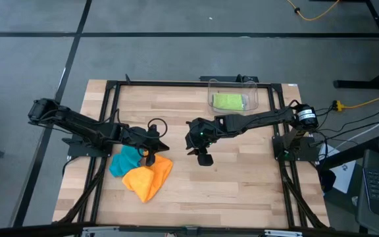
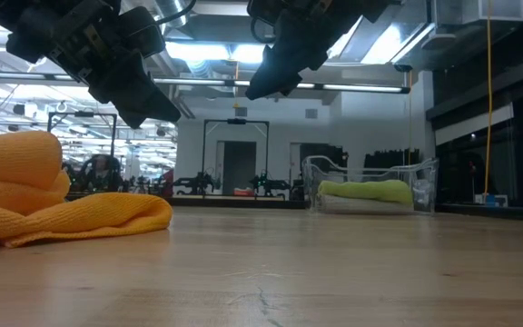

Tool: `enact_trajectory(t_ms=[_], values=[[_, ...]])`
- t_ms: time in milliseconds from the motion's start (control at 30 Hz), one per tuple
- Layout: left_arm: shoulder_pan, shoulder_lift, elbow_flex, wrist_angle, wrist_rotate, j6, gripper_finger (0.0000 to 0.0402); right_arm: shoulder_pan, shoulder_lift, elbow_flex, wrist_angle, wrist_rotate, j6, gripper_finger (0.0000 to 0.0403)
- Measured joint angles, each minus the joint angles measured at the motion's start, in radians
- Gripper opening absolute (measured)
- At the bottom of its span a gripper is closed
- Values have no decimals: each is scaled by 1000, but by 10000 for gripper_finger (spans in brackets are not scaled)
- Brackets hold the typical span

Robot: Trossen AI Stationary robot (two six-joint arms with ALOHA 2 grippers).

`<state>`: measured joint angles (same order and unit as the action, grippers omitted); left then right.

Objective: Fold microfiber towels
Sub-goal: Fold the orange microfiber

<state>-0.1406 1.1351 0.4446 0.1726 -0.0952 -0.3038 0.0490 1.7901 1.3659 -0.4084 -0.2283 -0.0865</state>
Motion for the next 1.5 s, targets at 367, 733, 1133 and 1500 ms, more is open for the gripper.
enact_trajectory(t_ms=[367,733,1133,1500], values=[[0,0,0,0,0,0,9,0,0,0,0,0,0,117],[0,0,0,0,0,0,9,34,2,2,47,56,29,117],[0,0,0,0,0,0,9,118,109,1,42,220,162,117],[0,0,0,0,0,0,9,127,138,1,108,220,153,117]])
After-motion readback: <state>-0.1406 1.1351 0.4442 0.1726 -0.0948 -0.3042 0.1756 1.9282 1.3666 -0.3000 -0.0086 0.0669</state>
